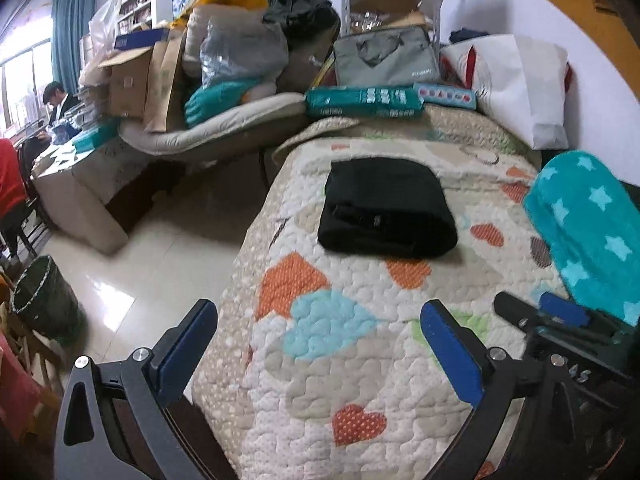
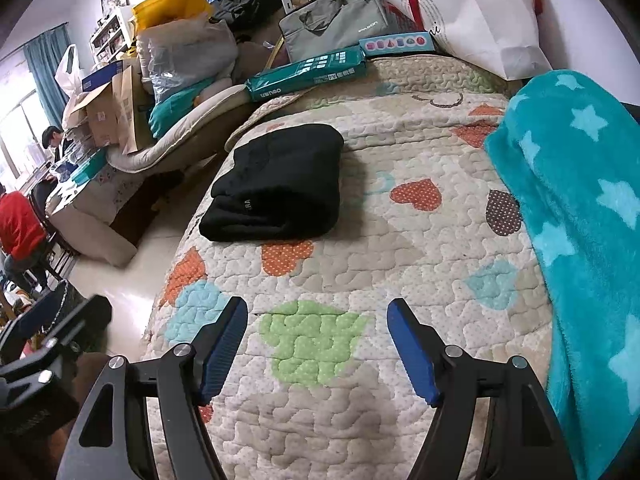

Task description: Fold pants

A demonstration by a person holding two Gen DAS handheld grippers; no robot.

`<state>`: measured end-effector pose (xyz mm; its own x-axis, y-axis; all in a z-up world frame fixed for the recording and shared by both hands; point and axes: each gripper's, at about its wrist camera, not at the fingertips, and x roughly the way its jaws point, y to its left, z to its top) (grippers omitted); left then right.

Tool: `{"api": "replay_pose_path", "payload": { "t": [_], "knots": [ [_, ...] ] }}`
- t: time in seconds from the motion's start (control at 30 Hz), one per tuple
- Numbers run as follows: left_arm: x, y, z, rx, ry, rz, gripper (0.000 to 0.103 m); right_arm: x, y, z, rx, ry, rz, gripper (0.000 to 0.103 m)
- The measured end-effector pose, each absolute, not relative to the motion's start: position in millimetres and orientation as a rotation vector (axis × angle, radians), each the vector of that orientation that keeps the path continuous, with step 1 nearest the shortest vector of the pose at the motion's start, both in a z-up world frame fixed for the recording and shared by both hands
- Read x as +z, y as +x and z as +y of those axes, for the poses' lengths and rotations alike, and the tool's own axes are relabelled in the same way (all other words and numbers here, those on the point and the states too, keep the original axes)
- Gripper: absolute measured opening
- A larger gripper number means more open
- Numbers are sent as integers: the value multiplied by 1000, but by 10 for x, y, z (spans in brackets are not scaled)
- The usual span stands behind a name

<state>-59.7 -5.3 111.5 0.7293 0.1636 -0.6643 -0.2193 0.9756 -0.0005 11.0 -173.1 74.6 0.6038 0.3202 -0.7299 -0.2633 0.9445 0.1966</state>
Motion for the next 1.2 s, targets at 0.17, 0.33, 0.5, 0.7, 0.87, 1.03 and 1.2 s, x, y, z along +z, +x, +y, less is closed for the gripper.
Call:
{"api": "replay_pose_path", "payload": {
  "t": [0.17,0.33,0.5,0.7,0.87,1.03,1.2],
  "knots": [
    [988,-561,-46,212,-71,780,102,732,97,-1681,335,35,854,78],
    [972,-572,-73,197,-70,785,102,704,98,-1659,324,21,860,79],
    [946,-551,-63,189,-86,808,102,699,102,-1656,319,19,862,80],
    [922,-543,-62,184,-95,823,102,685,109,-1665,319,15,865,80],
    [915,-542,-82,183,-93,825,102,680,111,-1662,318,14,867,80],
    [901,-539,-92,183,-97,832,102,661,113,-1658,318,10,870,81],
    [885,-539,-90,180,-97,836,102,656,113,-1655,317,9,872,81]
  ]
}}
